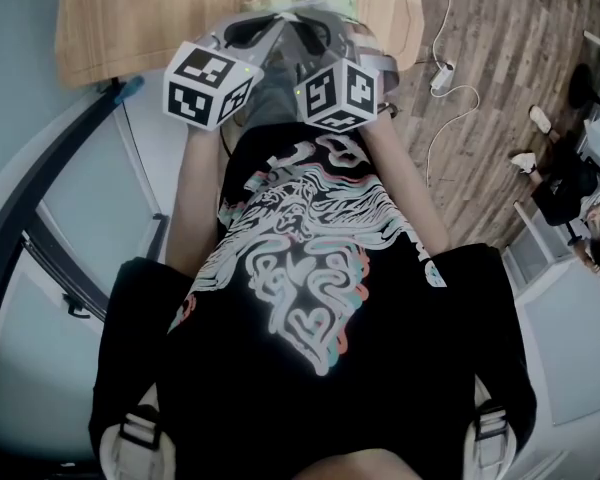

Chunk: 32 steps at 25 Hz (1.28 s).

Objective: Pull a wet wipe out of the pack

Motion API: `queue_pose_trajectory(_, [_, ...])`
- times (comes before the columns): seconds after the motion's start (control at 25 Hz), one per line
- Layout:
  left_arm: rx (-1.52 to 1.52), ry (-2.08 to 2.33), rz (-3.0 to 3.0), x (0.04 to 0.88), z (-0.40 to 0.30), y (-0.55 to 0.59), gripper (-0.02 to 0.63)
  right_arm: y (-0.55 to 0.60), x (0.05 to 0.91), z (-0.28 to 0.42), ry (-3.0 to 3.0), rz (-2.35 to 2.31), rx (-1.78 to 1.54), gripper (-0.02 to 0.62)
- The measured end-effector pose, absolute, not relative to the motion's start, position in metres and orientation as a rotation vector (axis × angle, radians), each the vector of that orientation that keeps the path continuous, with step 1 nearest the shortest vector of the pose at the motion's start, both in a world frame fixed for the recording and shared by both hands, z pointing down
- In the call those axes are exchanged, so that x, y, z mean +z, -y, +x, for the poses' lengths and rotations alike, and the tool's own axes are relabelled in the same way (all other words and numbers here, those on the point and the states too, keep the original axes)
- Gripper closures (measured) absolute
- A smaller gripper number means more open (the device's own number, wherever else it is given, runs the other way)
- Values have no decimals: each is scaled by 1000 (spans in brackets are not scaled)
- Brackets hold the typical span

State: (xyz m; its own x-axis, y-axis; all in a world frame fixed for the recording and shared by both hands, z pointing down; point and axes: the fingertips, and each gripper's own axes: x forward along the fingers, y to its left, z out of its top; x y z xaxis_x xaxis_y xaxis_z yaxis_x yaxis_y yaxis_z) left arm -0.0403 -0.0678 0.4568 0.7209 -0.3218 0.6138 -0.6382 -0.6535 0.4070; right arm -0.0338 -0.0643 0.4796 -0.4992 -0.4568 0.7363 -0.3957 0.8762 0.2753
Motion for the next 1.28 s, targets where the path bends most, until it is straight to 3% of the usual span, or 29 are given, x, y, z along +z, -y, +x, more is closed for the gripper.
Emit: queue_pose_trajectory(1.28, [608,811,2283,444,-73,72,607,65,487,-38,2178,589,14,563])
